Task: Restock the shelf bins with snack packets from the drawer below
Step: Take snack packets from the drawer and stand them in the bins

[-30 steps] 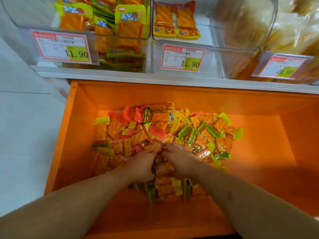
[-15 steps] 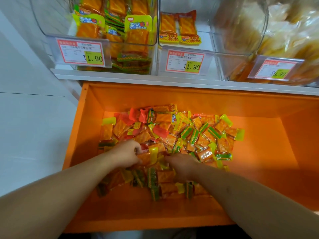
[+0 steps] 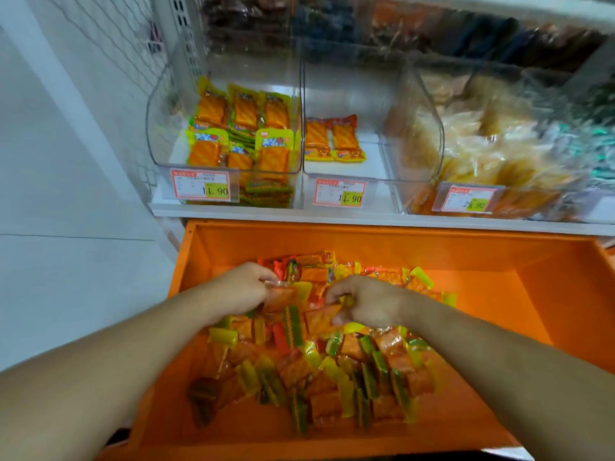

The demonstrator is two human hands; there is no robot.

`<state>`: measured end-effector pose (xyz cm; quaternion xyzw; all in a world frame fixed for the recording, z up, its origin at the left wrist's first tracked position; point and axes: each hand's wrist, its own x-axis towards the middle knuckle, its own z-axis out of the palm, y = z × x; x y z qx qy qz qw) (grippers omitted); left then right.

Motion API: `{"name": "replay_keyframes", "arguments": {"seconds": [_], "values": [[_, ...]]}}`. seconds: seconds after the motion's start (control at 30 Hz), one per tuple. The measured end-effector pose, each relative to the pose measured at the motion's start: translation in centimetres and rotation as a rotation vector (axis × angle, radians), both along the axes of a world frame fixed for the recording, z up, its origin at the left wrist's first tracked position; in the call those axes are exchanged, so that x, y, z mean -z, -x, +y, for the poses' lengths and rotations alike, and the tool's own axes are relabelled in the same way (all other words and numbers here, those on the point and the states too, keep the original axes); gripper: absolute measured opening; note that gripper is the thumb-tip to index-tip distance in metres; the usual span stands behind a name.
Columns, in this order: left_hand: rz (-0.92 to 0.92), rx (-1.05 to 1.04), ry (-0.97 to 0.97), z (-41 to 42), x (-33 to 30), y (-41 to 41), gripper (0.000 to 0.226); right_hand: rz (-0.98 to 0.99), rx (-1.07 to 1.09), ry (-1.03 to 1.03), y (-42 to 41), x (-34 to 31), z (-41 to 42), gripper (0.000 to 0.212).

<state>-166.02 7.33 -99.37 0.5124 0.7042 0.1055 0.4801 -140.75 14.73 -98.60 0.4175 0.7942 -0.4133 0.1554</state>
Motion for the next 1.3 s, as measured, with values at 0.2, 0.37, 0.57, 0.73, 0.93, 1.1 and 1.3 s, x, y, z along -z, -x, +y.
{"name": "replay_keyframes", "arguments": {"seconds": [0.2,0.37,0.57,0.73,0.93,1.1,1.3], "values": [[-0.528,-0.175,-0.053,-1.7,-11.5,-0.6,0.025,0.322,0.237,-0.3,0.3,-11.5,-1.6,0.031],[-0.824,-0.236,-0.086,-4.7,-17.6,-1.4,0.037,0.429,0.227,-0.608,0.8,-15.9,-4.5,0.034],[-0.438,-0.121,-0.274,-5.5,-17.9,-1.4,0.026,0.401,0.192,-0.699,1.9,-16.6,-5.7,0.045],[-0.265,-0.214,-0.372,-4.2,-18.5,-1.0,0.02,0.452,0.433,-0.462,2.5,-17.2,-4.1,0.08],[-0.269,-0.069,-0.299,-3.4,-19.8,0.3,0.026,0.568,0.339,-0.226,3.0,-18.6,-2.9,0.032],[-0.714,-0.185,-0.055,-2.4,-20.5,2.2,0.053,0.777,0.317,-0.137,3.9,-20.2,-3.7,0.032],[-0.867,-0.062,0.047,-2.5,-19.1,2.2,0.033,0.855,0.224,-0.272,4.2,-20.4,-4.2,0.035]]}}
